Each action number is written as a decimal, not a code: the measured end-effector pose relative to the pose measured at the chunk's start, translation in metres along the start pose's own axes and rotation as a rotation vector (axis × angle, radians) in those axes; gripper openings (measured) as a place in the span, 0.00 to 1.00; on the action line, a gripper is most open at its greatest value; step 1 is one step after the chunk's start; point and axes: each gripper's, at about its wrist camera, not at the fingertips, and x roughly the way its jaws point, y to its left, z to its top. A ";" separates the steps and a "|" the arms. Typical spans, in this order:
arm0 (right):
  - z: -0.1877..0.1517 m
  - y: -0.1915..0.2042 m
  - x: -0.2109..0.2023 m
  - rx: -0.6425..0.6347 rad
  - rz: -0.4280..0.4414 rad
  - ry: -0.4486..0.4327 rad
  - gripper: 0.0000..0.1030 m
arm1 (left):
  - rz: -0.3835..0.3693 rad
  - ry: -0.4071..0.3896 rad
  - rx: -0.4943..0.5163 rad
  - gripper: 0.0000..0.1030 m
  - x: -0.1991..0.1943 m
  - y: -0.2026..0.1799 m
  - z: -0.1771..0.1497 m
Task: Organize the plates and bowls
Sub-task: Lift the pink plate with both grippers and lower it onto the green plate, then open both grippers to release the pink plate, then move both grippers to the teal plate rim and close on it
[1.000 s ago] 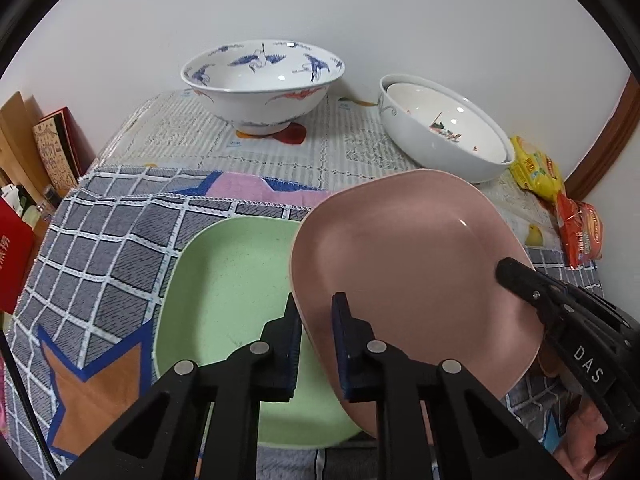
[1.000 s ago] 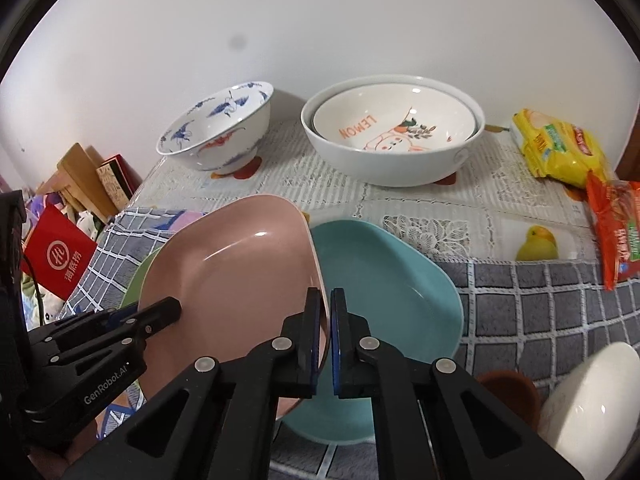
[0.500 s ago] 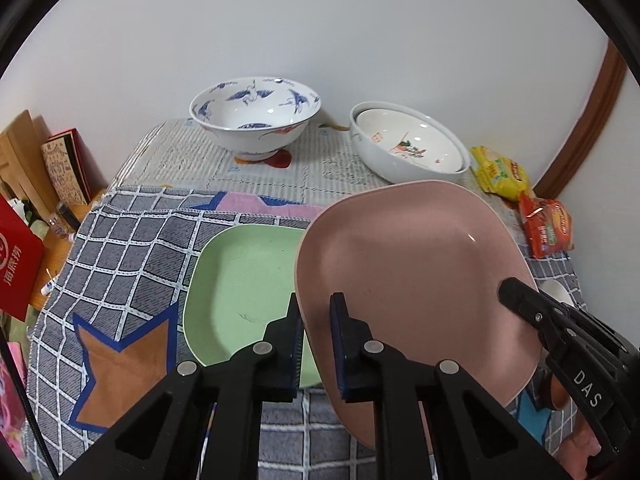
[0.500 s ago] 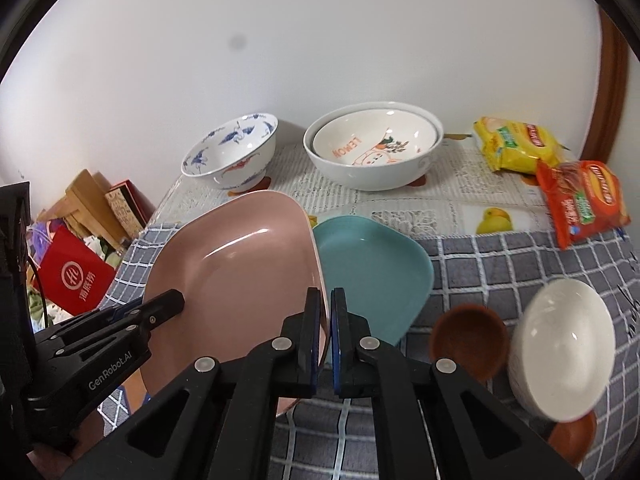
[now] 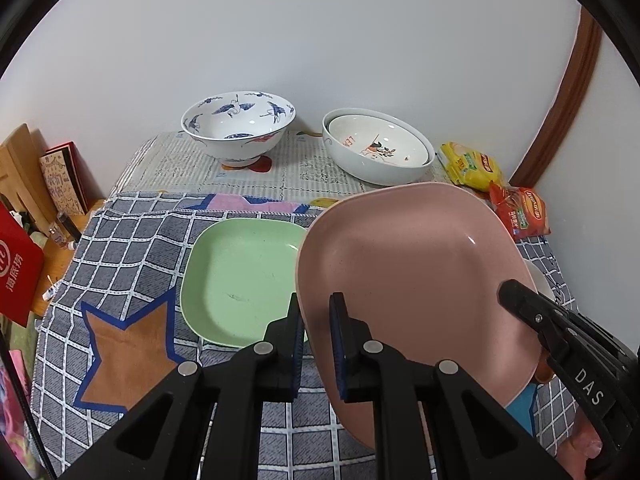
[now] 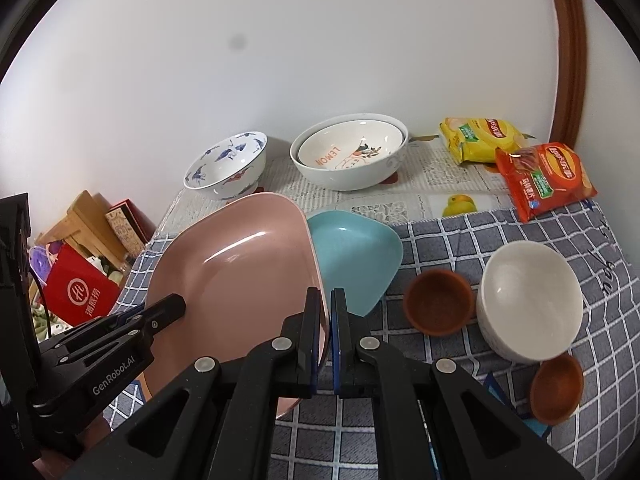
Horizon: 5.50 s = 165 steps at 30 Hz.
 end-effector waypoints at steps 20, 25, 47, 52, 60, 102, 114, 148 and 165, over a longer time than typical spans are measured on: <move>-0.007 0.028 -0.004 -0.024 0.018 -0.018 0.05 | 0.027 -0.021 -0.048 0.12 -0.011 0.026 -0.005; -0.006 0.034 0.003 -0.026 0.025 -0.013 0.05 | 0.035 -0.020 -0.059 0.12 -0.009 0.034 -0.002; 0.002 0.055 0.031 -0.043 0.030 0.004 0.05 | 0.046 -0.009 -0.077 0.12 0.012 0.060 0.012; 0.006 0.060 0.040 -0.046 0.030 0.011 0.05 | 0.040 -0.004 -0.083 0.12 0.020 0.067 0.016; 0.010 0.070 0.056 -0.048 0.019 0.013 0.05 | 0.021 0.004 -0.074 0.12 0.036 0.083 0.025; -0.014 0.087 0.145 -0.103 -0.015 0.156 0.13 | 0.075 0.125 -0.002 0.12 0.124 0.114 0.025; -0.016 0.086 0.133 -0.119 0.032 0.170 0.26 | 0.093 0.112 0.020 0.30 0.101 0.115 0.022; 0.027 -0.057 0.020 -0.021 -0.095 0.015 0.33 | -0.021 0.032 0.129 0.44 0.056 -0.030 0.047; 0.043 -0.063 0.131 -0.009 -0.033 0.149 0.32 | 0.010 0.142 0.166 0.44 0.145 -0.039 0.071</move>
